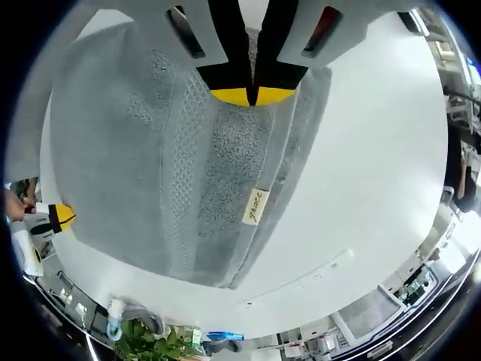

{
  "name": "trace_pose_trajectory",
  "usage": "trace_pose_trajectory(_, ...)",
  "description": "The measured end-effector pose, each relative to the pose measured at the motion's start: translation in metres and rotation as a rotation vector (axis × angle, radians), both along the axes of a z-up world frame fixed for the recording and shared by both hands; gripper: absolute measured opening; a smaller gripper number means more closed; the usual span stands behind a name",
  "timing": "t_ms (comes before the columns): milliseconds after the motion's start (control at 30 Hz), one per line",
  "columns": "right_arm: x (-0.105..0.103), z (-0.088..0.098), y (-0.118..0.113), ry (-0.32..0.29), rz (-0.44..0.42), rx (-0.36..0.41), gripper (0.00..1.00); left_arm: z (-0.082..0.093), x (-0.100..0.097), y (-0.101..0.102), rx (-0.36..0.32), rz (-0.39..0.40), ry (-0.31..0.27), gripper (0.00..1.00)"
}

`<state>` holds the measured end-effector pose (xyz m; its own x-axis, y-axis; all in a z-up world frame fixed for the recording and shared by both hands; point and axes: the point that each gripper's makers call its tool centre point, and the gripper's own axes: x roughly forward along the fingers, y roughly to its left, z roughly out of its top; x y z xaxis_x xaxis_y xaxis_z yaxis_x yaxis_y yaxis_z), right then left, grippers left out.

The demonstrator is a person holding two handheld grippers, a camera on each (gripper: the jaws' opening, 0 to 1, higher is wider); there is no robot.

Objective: Fold the towel on the table until its edges align and the towel forms a compact rectangular stack.

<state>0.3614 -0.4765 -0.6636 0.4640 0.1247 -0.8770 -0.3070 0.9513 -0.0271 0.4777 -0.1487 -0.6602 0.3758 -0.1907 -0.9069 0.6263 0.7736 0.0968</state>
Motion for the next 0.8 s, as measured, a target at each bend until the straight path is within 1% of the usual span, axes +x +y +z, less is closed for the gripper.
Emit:
trace_pose_trajectory(200, -0.003, 0.000, 0.001, 0.007, -0.007, 0.001, 0.00, 0.000, 0.005, -0.002, 0.001, -0.014, -0.002, 0.01)
trace_pose_trajectory(700, -0.008, 0.001, 0.003, 0.002, -0.020, -0.005, 0.00, 0.001, 0.017, -0.007, 0.010, -0.043, -0.011, 0.01)
trace_pose_trajectory(800, -0.011, 0.000, 0.004, 0.015, -0.026, 0.005, 0.00, 0.001, 0.019, -0.007, 0.014, -0.050, -0.014, 0.01)
